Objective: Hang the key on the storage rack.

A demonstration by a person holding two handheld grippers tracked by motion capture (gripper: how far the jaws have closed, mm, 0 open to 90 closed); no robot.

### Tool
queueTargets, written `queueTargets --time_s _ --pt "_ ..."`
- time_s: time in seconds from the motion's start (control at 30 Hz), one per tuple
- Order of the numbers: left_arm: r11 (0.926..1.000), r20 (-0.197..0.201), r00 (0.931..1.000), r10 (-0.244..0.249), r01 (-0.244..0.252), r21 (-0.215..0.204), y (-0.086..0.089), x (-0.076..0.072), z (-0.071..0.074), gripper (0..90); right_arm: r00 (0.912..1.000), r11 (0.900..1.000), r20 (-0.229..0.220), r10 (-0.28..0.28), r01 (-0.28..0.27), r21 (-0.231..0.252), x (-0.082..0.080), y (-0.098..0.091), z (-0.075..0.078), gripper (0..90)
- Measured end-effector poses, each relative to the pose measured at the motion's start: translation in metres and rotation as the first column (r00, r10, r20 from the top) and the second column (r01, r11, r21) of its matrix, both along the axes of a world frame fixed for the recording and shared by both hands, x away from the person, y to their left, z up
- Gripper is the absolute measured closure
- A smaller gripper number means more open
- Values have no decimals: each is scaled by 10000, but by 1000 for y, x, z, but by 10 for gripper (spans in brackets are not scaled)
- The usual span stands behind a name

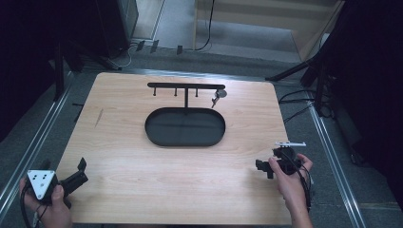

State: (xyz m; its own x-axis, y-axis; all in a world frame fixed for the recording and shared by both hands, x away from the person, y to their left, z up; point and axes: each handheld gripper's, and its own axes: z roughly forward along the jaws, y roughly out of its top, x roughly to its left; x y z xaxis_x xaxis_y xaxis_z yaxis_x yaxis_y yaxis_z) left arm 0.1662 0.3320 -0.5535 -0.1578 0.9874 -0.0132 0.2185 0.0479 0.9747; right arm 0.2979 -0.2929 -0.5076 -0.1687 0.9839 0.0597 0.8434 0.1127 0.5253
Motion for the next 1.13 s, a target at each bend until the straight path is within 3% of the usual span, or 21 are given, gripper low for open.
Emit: queueTargets --time_s 0.03,0.07,0.1,0.13,0.17,0.23,0.3,0.43,0.5,0.53,0.57,0.73,0.8,0.83,0.97,1.03,1.07,1.13 --pt "10000 6 10000 -9 9 14 0 0 0 0 9996 10000 288 -47 45 74 -6 -5 -4 0" --pt "10000 6 10000 -9 9 14 0 0 0 0 9996 10000 288 -47 45 74 -6 -5 -4 0" --pt "10000 7 10000 -12 12 20 0 0 0 0 9978 9999 650 -136 141 -65 -11 -9 -7 0" --pt "10000 7 10000 -13 13 19 0 0 0 0 9978 9999 650 -136 141 -65 -11 -9 -7 0" --pt "10000 4 10000 -9 9 21 0 0 0 0 9932 9998 1150 -205 203 29 -17 -15 -11 0" --pt "10000 9 10000 -6 6 23 0 0 0 0 9921 9997 1233 -240 228 112 -18 -17 -12 0" --pt "10000 12 10000 -5 5 26 0 0 0 0 9841 9990 1735 -372 321 320 -26 -24 -17 0" --pt "10000 20 10000 -2 2 22 0 0 0 0 9721 9978 2294 -481 364 548 -35 -32 -22 0" --pt "10000 17 10000 -4 4 30 0 0 0 0 9564 9971 2863 -573 403 651 -43 -39 -27 4" --pt "10000 17 10000 -4 4 30 0 0 0 0 9564 9971 2863 -573 403 651 -43 -39 -27 4" --pt "10000 24 10000 -4 4 30 0 0 0 0 9493 9961 3068 -681 475 741 -46 -42 -28 13" --pt "10000 24 10000 6 -6 25 0 0 0 0 9032 9879 4091 -1299 827 1311 -63 -56 -34 45" --pt "10000 11 10000 5 -5 31 0 0 0 0 8867 9872 4413 -1382 874 1336 -69 -58 -37 56" --pt "10000 5 10000 8 -8 38 0 0 0 0 8628 9822 4793 -1607 921 1635 -76 -60 -37 65" --pt "10000 -47 10000 3 -2 22 0 0 0 0 8523 9776 4940 -1716 853 1924 -79 -62 -36 65" --pt "10000 -64 10000 -4 4 -2 0 1 0 0 8434 9731 5023 -1908 953 2096 -80 -63 -38 82" --pt "10000 -77 10000 -22 22 -13 0 1 0 0 8349 9706 5122 -2015 998 2190 -81 -63 -38 94" --pt "10000 -92 10000 -24 24 -15 0 1 0 0 8330 9697 5140 -2046 1010 2223 -81 -64 -38 96"
